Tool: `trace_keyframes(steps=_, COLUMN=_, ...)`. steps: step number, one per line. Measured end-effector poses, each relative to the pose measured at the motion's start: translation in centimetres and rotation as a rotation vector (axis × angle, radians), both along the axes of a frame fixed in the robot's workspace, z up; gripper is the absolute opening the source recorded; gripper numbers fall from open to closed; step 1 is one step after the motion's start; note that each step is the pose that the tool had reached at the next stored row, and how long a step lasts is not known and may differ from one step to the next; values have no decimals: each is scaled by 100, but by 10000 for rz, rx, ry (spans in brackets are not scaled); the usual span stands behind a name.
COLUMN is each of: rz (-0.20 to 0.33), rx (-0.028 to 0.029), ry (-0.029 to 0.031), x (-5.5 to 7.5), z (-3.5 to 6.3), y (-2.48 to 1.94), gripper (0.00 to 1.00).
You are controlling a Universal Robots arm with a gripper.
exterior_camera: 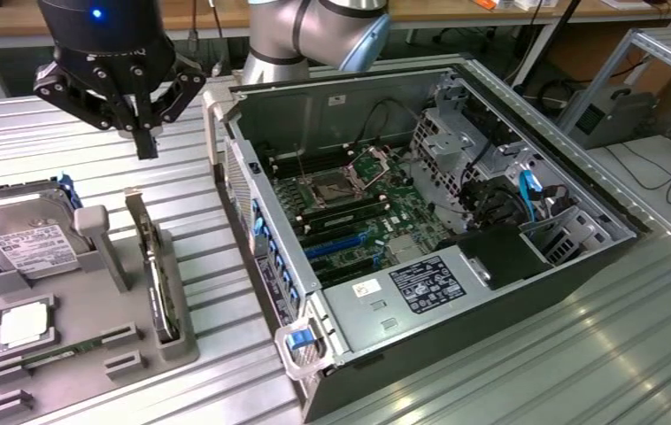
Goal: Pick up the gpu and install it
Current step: 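Reach for the gpu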
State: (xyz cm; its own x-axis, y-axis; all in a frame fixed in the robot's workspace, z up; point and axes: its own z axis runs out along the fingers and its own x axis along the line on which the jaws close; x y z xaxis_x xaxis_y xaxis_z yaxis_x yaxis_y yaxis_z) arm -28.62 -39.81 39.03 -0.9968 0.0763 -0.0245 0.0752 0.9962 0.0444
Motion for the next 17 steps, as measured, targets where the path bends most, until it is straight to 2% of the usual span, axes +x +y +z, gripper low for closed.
trace_keyframes(steps=17, rz=1, rx=0, ry=1, x=-239, z=-12, y=4, gripper=11)
